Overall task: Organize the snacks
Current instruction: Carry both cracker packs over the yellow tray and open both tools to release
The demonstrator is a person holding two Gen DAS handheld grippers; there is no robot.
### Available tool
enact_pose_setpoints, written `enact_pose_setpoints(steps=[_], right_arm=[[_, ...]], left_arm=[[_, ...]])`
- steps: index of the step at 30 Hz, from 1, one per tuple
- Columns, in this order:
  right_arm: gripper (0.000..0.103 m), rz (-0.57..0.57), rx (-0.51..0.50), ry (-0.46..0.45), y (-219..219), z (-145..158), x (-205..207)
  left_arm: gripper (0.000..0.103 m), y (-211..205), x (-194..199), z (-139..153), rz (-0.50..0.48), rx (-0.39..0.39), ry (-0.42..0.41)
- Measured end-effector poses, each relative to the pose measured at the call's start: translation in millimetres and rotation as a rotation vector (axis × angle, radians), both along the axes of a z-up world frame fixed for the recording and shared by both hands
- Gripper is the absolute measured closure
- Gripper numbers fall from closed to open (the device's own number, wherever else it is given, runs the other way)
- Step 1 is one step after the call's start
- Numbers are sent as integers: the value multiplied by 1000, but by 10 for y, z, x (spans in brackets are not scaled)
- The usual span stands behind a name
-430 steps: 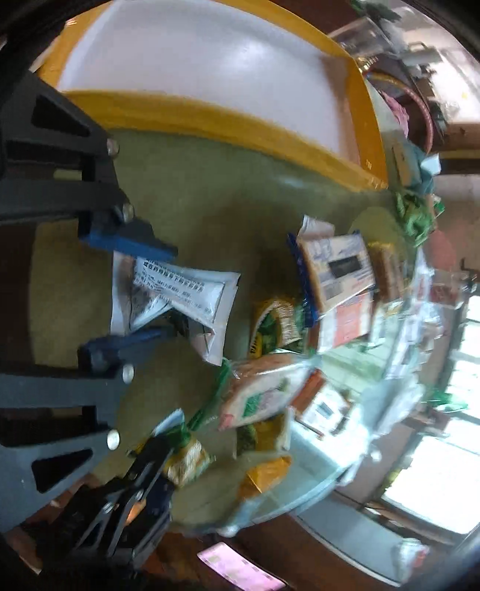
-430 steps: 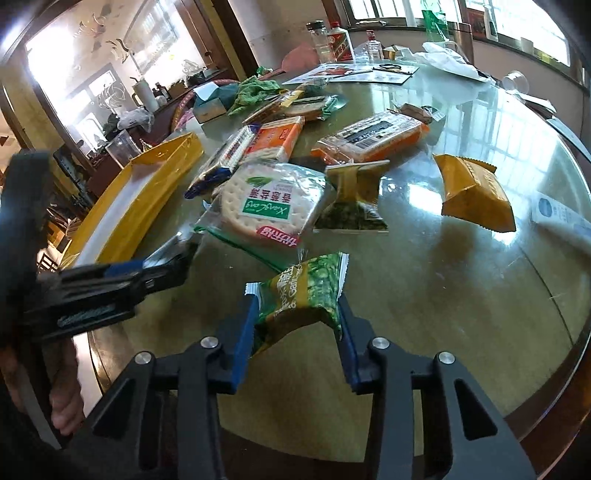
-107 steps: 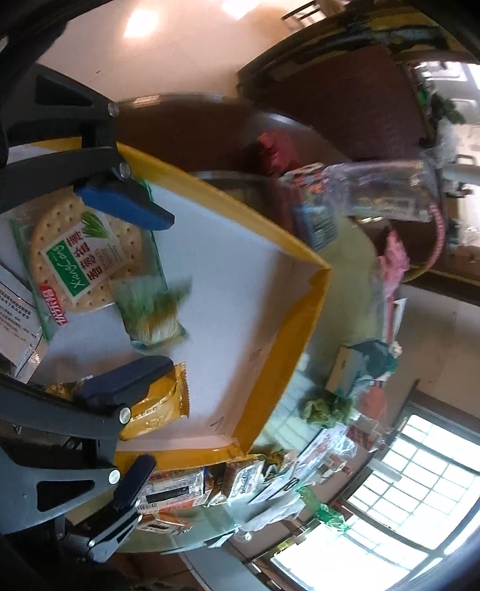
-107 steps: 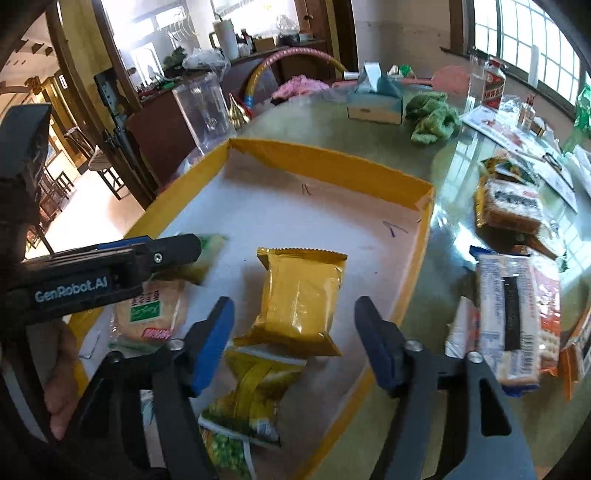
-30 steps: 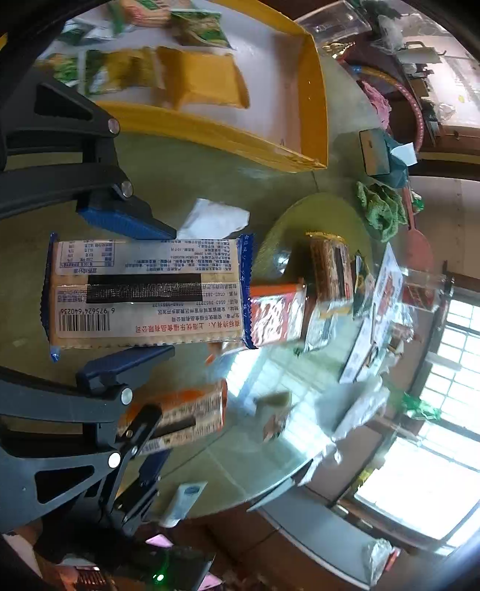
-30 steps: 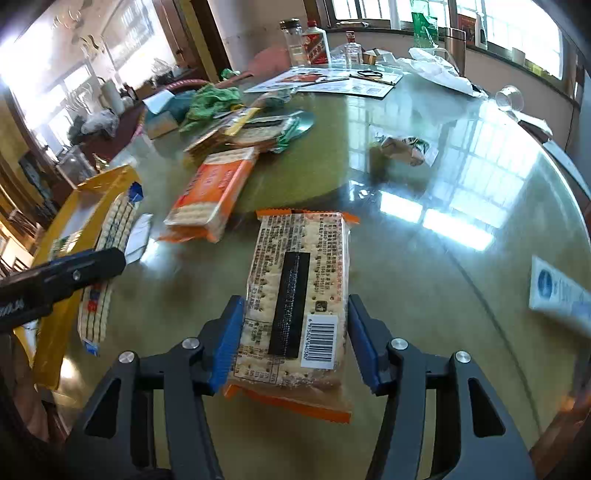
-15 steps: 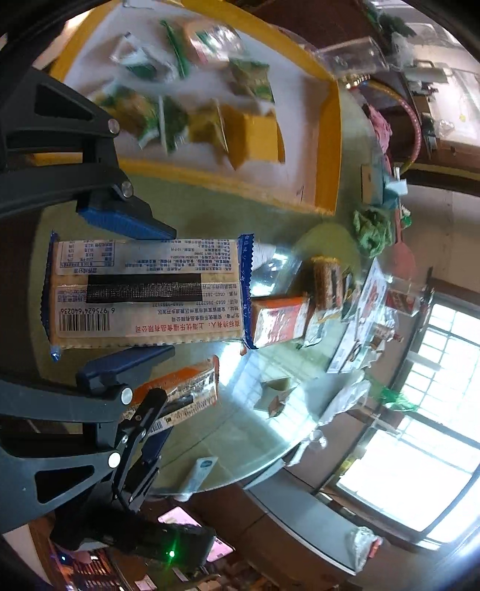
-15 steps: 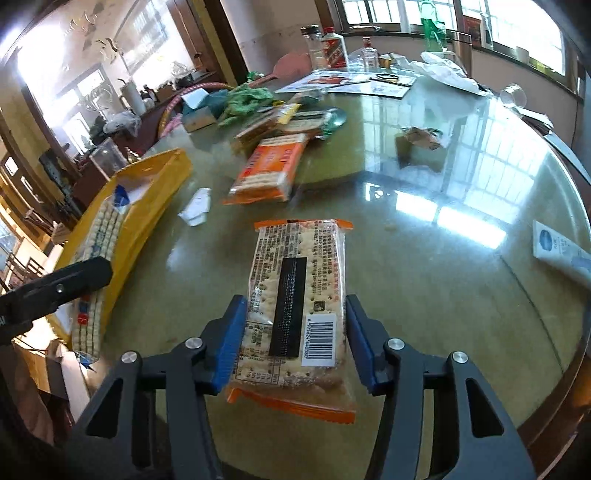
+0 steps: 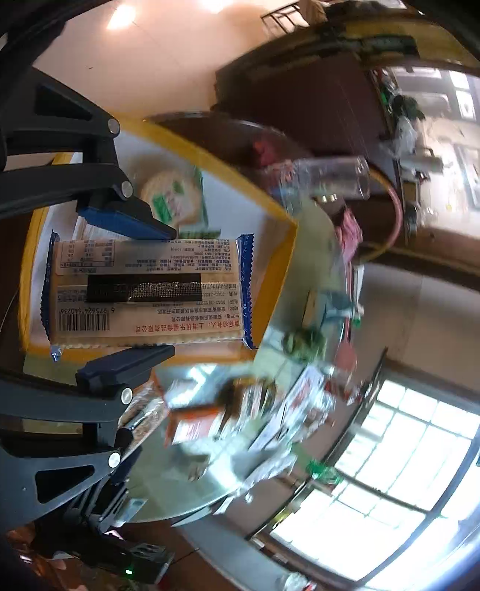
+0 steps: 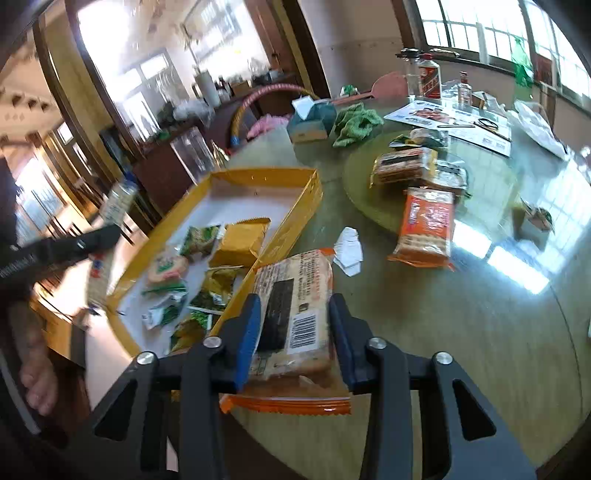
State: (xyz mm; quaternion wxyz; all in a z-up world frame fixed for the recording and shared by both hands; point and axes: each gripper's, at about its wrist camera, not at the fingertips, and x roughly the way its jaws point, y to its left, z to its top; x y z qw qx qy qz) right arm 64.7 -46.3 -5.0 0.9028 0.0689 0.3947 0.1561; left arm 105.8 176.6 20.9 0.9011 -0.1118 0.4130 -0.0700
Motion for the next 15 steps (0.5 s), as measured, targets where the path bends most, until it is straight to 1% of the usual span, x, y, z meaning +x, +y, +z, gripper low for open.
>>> enact_pose_setpoints(steps=[1, 2, 3, 5, 7, 8, 9, 10, 11, 12, 13, 15], right_arm=[[68, 8, -2, 8, 29, -22, 9], [87, 3, -31, 17, 77, -81, 30], [94, 5, -45, 22, 80, -117, 18], [94, 30, -21, 76, 59, -268, 61], [94, 0, -41, 84, 18, -343, 51], [94, -2, -21, 94, 1, -362, 53], [92, 8, 5, 103, -8, -376, 41], [74, 9, 7, 108, -3, -385, 28], [43, -3, -10, 112, 14, -405, 3], [30, -16, -18, 109, 35, -416, -16], [23, -21, -17, 102, 67, -425, -28], [23, -13, -35, 115, 178, -475, 11]], left_arm=[[48, 39, 24, -45, 1, -7, 7], [48, 59, 45, -99, 4, -12, 18], [48, 61, 62, -157, 6, -19, 30], [48, 46, 77, -232, -5, -41, 47], [48, 30, 81, -300, -24, -62, 63], [48, 23, 62, -310, -31, -65, 65], [48, 4, 50, -321, -37, -65, 64], [48, 12, 33, -329, -41, -66, 63], [48, 8, 30, -335, -42, -66, 64], [48, 4, 25, -340, -43, -67, 67], [48, 2, 30, -343, -46, -69, 69], [48, 10, 42, -342, -48, -66, 71]])
